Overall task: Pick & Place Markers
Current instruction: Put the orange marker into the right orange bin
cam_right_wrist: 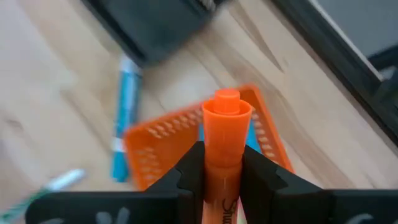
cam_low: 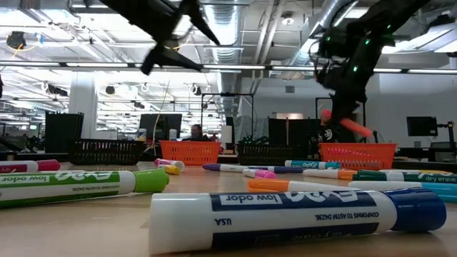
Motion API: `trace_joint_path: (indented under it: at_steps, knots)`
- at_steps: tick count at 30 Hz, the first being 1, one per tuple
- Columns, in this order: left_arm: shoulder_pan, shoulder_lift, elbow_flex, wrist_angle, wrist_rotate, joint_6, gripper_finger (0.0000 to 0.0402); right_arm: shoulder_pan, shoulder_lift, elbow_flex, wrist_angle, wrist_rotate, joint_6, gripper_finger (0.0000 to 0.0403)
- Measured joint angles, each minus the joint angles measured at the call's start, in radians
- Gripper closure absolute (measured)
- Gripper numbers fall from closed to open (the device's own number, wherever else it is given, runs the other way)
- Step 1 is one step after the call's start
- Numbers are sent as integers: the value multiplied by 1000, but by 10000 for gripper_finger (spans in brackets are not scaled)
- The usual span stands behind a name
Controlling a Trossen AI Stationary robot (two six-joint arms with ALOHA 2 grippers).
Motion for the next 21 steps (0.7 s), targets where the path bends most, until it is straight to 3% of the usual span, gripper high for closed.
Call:
trace_joint_path:
  at_steps: [4, 8, 21]
  knots:
    - [-12, -95, -58, 10, -66, 29, 112, 1, 71, 0, 8, 83, -37, 339]
    - [-12, -144, -93, 31, -76, 43, 112, 1, 130, 0, 3, 85, -46, 339]
    - [-12, -147, -120, 49, -79, 45, 112, 54, 215, 0, -26, 110, -39, 337]
